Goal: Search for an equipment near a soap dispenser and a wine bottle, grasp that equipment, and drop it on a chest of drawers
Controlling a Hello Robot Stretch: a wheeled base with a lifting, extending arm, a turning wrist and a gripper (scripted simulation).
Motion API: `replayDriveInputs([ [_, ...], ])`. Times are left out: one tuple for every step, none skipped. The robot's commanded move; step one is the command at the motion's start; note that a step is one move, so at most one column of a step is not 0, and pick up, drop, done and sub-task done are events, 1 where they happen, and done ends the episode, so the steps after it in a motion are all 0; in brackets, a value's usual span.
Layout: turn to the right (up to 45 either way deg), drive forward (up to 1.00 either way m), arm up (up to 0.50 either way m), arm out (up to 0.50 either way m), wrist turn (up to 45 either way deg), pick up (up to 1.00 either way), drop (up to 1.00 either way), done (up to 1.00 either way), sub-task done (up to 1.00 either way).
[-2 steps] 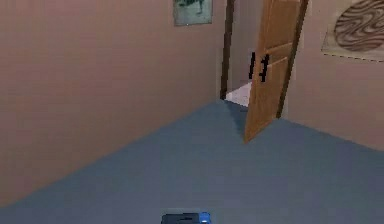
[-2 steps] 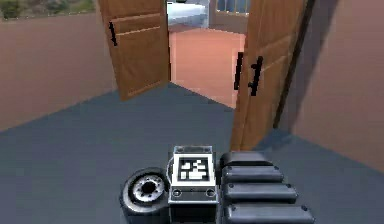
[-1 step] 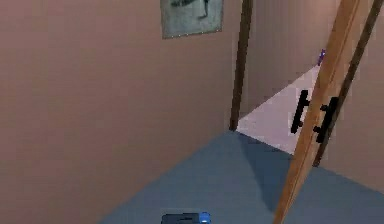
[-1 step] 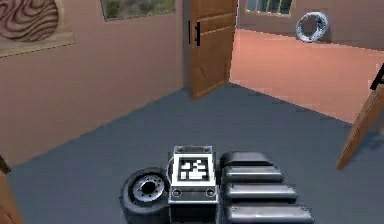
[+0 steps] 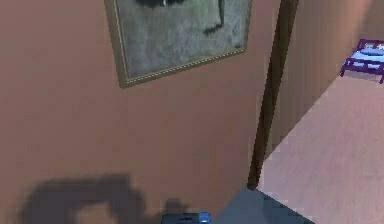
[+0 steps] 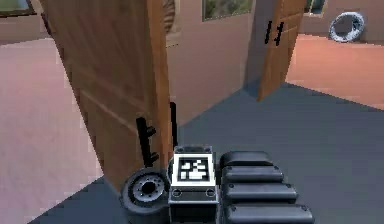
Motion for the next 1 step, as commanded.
replayDriveInputs([
  [18.0, 0.00, 0.00, 0.00, 0.0, 0.00, 0.00, 0.00, 0.00],
])
